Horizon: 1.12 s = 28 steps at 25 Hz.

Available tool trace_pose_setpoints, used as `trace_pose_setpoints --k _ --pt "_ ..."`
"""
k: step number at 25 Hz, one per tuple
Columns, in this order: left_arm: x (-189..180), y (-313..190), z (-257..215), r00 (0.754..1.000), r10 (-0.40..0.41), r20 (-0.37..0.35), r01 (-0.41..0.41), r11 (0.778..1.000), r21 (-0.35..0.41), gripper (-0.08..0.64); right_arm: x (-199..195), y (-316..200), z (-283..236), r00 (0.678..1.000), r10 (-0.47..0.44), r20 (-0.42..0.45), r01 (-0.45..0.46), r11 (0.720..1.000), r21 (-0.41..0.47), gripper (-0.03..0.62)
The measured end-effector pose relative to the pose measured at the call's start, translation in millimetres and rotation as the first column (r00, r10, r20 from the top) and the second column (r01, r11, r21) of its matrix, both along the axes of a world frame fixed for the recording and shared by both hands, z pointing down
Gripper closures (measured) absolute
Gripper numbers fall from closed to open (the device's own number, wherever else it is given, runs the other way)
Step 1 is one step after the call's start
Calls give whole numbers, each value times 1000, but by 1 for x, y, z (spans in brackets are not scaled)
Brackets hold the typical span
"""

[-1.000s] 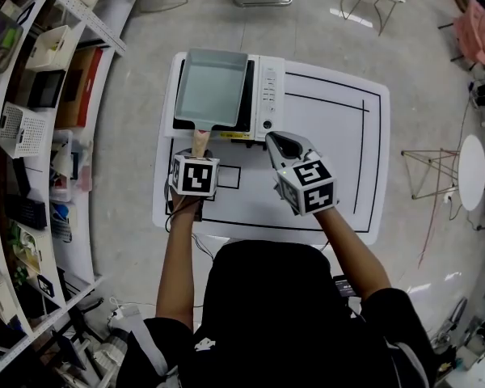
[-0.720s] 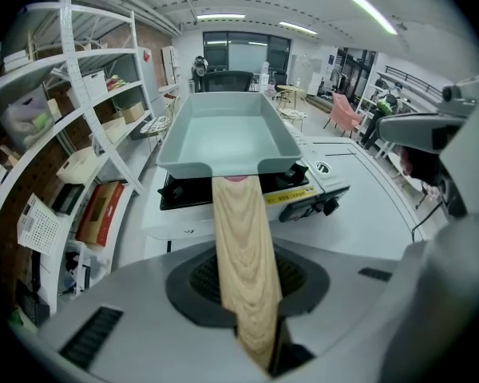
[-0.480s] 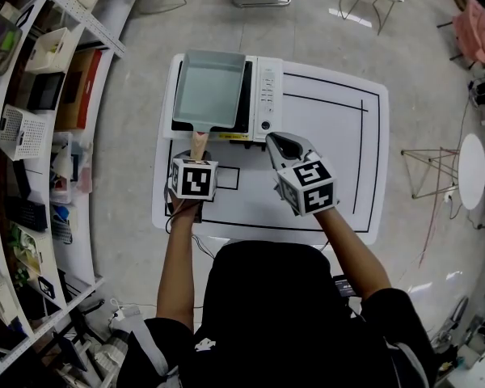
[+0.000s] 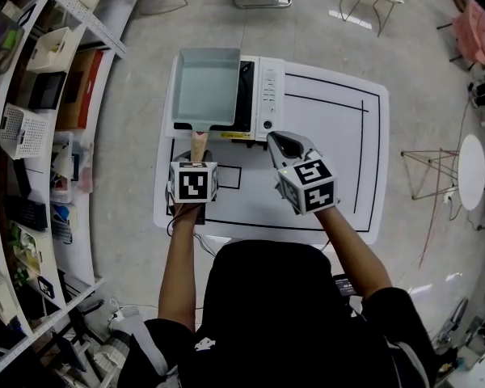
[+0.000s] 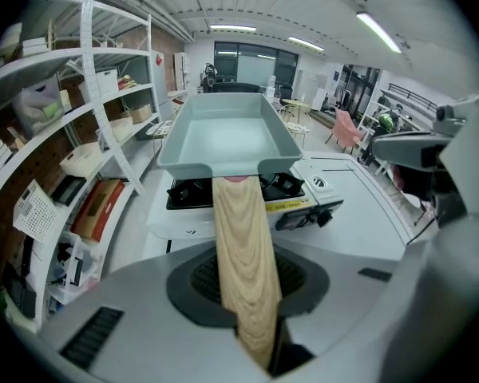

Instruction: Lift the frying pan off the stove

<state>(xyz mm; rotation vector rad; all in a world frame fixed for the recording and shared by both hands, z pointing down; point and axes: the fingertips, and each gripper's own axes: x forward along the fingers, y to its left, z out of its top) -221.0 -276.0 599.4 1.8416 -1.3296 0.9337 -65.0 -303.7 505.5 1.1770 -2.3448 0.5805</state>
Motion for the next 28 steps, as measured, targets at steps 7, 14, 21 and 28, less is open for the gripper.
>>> trace_pose_setpoints --k 7,14,21,28 --pt "-7 7 -12 1000 2 2 -2 1000 18 480 -13 7 -9 1000 -15 -4 15 1000 19 591" --pt "-13 20 -22 1000 6 -12 -5 999 42 480 -26 19 -17 1000 -24 -8 24 999 32 591" --pt "-22 40 -28 1000 21 -23 -19 997 71 480 -46 36 -20 1000 -23 -7 23 998 63 591" --pt "-30 64 -33 998 47 -31 -44 995 88 480 -62 57 -26 1000 -12 -4 12 996 89 591"
